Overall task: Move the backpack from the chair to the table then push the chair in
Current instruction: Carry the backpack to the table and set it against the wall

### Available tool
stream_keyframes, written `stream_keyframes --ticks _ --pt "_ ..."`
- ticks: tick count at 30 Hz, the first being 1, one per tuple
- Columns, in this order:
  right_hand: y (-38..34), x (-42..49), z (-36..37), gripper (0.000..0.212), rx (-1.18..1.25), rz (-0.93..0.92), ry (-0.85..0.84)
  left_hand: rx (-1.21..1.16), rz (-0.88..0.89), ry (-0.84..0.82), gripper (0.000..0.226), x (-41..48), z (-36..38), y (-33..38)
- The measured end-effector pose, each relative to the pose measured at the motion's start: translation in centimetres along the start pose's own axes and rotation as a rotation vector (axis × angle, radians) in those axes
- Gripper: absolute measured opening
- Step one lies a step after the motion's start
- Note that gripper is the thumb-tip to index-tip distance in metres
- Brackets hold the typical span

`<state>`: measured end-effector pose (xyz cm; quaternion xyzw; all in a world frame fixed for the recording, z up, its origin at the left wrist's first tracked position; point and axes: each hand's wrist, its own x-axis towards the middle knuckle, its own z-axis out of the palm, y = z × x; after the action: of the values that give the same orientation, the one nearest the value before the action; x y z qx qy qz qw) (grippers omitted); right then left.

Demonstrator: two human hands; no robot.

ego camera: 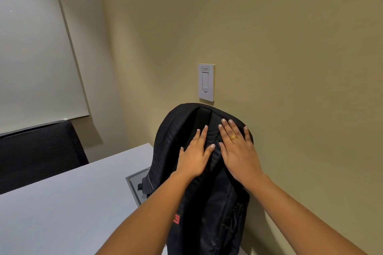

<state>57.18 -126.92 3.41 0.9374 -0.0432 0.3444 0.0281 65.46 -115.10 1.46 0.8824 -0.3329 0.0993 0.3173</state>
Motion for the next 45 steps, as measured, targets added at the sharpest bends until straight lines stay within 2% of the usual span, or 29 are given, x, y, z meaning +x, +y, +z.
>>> stream_keyframes --ticks 2,4,7,8,10,12,14,17,20,23,28,31,33,36,38,40,42,45 --pt "-1.7 -0.6 0.0 0.053 0.241 0.085 0.025 -0.092 0.102 0.219 0.055 -0.8 -1.1 -1.0" --pt "-3.6 -1.7 -0.3 0.06 0.492 0.189 0.083 -0.136 0.099 0.41 0.049 -1.3 -2.3 -2.6" --pt "-6.3 -3.3 -0.4 0.071 0.722 0.344 0.119 -0.251 -0.181 0.535 0.051 -0.9 -4.0 -5.4" --pt "-7.0 -3.6 -0.3 0.072 0.777 0.389 0.132 -0.314 -0.3 0.514 0.053 -0.6 -4.5 -6.3" --pt "-8.2 -3.9 -0.3 0.072 0.873 0.477 0.157 -0.473 -0.476 0.366 0.058 0.0 -5.3 -7.9" --pt "-9.1 -4.0 -0.3 0.072 0.967 0.592 0.137 -0.615 -0.55 0.16 0.06 0.4 -5.7 -9.2" --pt "-9.6 -3.9 0.0 0.072 1.045 0.725 0.039 -0.676 -0.566 0.017 0.06 0.6 -5.7 -9.8" --pt "-9.9 -4.1 0.9 0.057 1.044 0.826 -0.124 -0.689 -0.569 0.002 0.058 0.8 -5.5 -10.1" --pt "-10.5 -4.5 1.1 0.027 1.099 0.843 -0.152 -0.585 -0.545 0.064 0.052 0.0 -5.8 -10.6" --pt "-11.2 -4.6 0.9 0.037 1.21 0.9 -0.172 -0.549 -0.513 0.084 0.044 -1.1 -7.1 -11.2" --pt "-13.2 -4.4 0.1 0.033 1.392 0.924 -0.176 -0.537 -0.496 -0.13 0.046 -2.5 -11.5 -11.1" --pt "-14.4 -4.4 -0.2 0.029 1.512 0.925 -0.165 -0.506 -0.491 -0.097 0.044 -3.0 -12.9 -11.2" --pt "-14.6 -4.8 0.2 0.03 1.471 0.922 -0.159 -0.489 -0.5 -0.045 0.04 -3.5 -12.3 -11.5" --pt "-13.5 -5.8 1.6 0.033 1.2 0.872 -0.127 -0.381 -0.502 0.008 0.038 -4.8 -9.0 -12.0" --pt "-12.1 -6.3 2.4 0.028 0.989 0.781 -0.072 -0.342 -0.405 -0.039 0.049 -5.9 -6.3 -11.7" --pt "-10.9 -6.7 2.7 0.02 0.815 0.696 0.023 -0.4 -0.285 -0.078 0.059 -6.9 -3.6 -10.8" --pt "-10.6 -6.9 2.7 0.02 0.694 0.549 0.083 -0.407 -0.273 -0.077 0.067 -7.4 -1.5 -10.3" --pt "-10.9 -6.5 2.0 0.014 0.482 0.11 0.117 -0.358 -0.359 -0.06 0.072 -7.2 0.3 -10.0"
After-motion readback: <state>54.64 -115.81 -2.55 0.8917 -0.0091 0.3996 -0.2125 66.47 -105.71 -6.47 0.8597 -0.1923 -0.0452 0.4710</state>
